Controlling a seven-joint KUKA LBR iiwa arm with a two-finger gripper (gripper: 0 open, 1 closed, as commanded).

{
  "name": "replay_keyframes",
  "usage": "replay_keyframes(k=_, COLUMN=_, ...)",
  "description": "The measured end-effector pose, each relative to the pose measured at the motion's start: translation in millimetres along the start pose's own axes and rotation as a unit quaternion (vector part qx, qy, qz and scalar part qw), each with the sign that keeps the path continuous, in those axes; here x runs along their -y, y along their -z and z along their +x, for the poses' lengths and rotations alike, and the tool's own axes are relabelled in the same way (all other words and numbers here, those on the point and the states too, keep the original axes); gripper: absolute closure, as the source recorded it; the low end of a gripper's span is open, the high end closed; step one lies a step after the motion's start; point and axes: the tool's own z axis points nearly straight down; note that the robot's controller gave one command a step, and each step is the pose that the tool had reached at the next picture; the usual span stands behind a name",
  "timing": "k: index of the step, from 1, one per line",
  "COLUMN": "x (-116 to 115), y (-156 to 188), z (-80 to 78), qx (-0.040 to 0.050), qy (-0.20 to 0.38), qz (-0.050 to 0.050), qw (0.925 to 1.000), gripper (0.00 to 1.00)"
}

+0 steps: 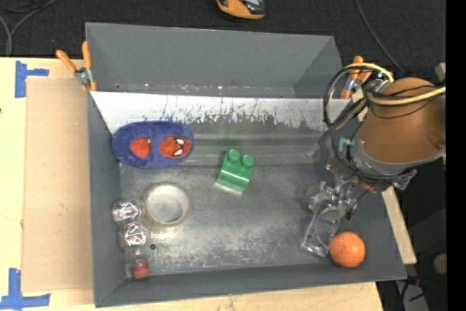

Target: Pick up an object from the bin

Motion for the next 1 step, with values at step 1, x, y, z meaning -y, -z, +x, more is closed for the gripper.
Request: replay_keyframes(k=1, x=-1.3, y=24.5, z=-1.4, qx=0.0005, qy=-0.001, qz=-0.001, qw=1.0, gripper=1.0)
